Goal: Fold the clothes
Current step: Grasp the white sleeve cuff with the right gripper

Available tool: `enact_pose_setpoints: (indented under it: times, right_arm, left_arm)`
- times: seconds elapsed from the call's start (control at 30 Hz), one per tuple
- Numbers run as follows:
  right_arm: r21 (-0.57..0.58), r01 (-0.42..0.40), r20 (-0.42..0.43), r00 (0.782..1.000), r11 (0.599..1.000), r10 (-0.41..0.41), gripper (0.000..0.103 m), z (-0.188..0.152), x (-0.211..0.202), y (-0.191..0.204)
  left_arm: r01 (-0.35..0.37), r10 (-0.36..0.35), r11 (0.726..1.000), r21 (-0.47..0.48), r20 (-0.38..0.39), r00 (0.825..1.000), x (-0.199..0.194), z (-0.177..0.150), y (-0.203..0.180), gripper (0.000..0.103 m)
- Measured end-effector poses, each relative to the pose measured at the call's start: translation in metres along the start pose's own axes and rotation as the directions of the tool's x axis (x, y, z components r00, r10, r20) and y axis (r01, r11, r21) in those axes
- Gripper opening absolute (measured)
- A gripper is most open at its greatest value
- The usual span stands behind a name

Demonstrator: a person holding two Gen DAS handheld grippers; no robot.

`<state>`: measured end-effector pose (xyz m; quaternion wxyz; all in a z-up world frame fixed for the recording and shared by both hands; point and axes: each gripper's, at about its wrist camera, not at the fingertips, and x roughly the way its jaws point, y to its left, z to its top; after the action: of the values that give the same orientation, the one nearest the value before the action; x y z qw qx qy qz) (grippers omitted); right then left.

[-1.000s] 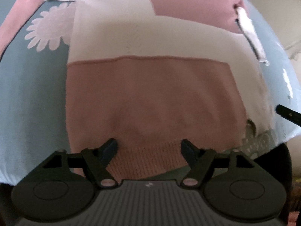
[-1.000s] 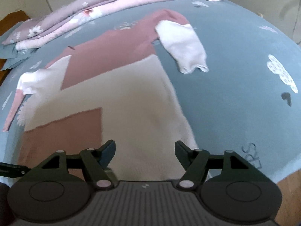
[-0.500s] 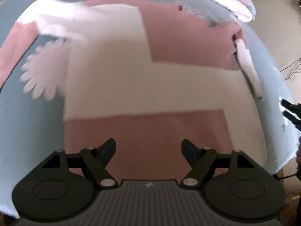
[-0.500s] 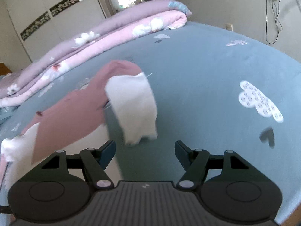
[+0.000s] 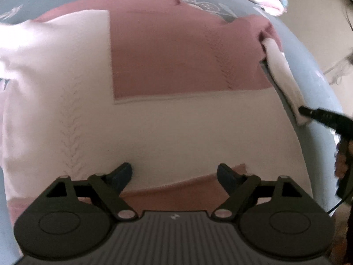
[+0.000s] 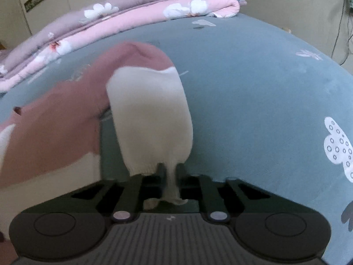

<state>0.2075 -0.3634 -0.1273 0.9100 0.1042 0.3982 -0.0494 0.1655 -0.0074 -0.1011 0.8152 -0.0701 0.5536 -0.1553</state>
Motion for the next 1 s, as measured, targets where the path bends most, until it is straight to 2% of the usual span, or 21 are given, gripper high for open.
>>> enact_pose_setpoints:
  times: [0.13,0.27,0.33,0.43,0.57,0.73,0.9,1.0]
  right_arm:
    - [-0.083,0.036,0.041,0.999,0.996,-0.033,0.007,0.021,-0.026,-0.014]
    - [-0.134,0.157,0.092,0.985,0.978,-0.145,0.007,0.047,-0.049,-0.043]
    - [-0.152,0.229,0.119,0.970,0.962,-0.212,0.007,0.058,-0.055,-0.058]
    - [-0.161,0.346,0.154,0.934,0.924,-0.322,0.007,0.072,-0.058,-0.080]
    - [-0.159,0.427,0.155,0.901,0.890,-0.405,0.007,0.090,-0.046,-0.107]
    - [-0.206,0.488,0.156,0.872,0.848,-0.464,0.007,0.118,-0.016,-0.120]
    - [-0.208,0.555,0.250,0.826,0.805,-0.505,0.007,0.148,0.002,-0.110]
    - [-0.185,0.589,0.270,0.800,0.787,-0.536,0.007,0.158,0.020,-0.108]
  left_arm:
    - [0.021,-0.020,1.000,-0.018,0.011,1.000,-0.001,-0.002,0.004,0.085]
    - [0.028,-0.028,0.999,-0.038,0.013,1.000,0.001,-0.001,0.004,0.085]
    - [0.026,-0.026,0.999,-0.041,0.014,1.000,0.002,-0.001,0.003,0.085]
    - [0.028,-0.027,0.999,-0.036,0.015,1.000,0.003,-0.002,0.003,0.085]
    - [0.036,-0.035,0.998,-0.042,0.014,0.999,0.004,-0.001,0.004,0.085]
    - [0.034,-0.034,0.999,-0.034,0.012,0.999,0.003,-0.001,0.005,0.086]
    - [0.037,-0.036,0.999,-0.028,0.010,0.999,0.001,-0.001,0.007,0.086]
    - [0.041,-0.041,0.999,-0.023,0.012,0.999,0.001,-0.002,0.007,0.087]
